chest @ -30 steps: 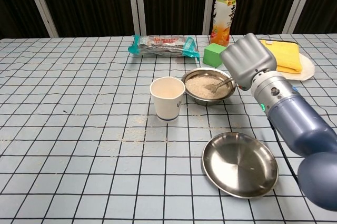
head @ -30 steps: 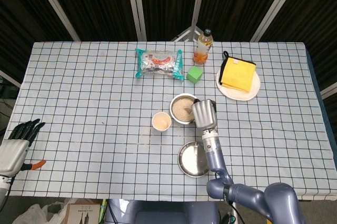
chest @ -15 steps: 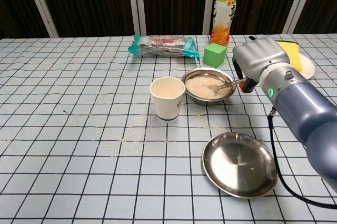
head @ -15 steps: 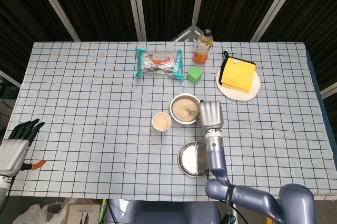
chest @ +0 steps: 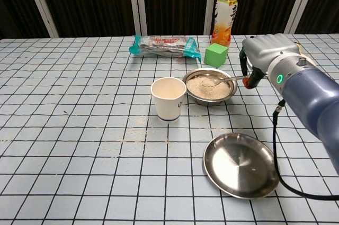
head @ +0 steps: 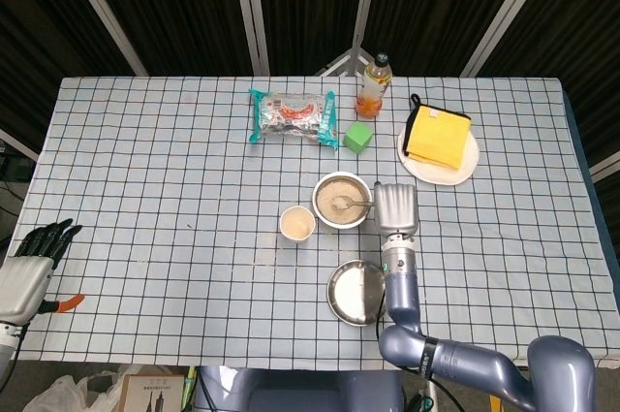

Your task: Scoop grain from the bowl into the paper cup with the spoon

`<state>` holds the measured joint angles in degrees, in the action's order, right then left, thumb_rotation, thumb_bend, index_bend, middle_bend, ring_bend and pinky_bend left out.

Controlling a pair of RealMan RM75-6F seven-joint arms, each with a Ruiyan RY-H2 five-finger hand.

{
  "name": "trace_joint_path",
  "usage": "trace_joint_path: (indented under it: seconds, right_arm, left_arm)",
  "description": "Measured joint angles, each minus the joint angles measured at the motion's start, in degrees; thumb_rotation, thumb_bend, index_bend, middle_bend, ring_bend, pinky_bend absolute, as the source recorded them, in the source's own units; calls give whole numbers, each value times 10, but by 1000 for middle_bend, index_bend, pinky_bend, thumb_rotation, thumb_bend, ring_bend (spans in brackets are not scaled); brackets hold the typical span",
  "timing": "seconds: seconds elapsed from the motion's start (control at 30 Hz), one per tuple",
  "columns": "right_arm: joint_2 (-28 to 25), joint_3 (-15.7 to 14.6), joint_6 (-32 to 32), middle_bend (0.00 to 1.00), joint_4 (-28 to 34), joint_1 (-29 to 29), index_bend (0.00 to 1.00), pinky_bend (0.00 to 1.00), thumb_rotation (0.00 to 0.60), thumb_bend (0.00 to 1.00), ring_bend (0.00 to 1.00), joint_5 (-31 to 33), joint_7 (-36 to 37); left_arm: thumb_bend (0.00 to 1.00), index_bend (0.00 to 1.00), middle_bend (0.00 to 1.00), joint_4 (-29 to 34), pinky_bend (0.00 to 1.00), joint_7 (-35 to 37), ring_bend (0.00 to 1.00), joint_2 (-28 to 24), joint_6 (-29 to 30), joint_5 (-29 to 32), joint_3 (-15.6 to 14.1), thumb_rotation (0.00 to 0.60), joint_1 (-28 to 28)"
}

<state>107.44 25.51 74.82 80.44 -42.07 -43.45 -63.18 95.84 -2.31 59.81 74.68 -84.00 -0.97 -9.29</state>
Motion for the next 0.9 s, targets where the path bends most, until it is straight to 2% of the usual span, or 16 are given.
trace_joint_path:
  seconds: [0.6,0.9]
  right_arm:
    - [-16,-5,16,921,32,-7,632,998,600,501,979,70,-12]
    - [-32,13,30,921,83,-14,632,998,600,500,979,107,-11]
  left_arm:
    - [0,0,0,0,0,-5,0,1,1,1,0,600,0]
    - [0,0,0,1,0,-6,0,1,-1,3,0,600,-1]
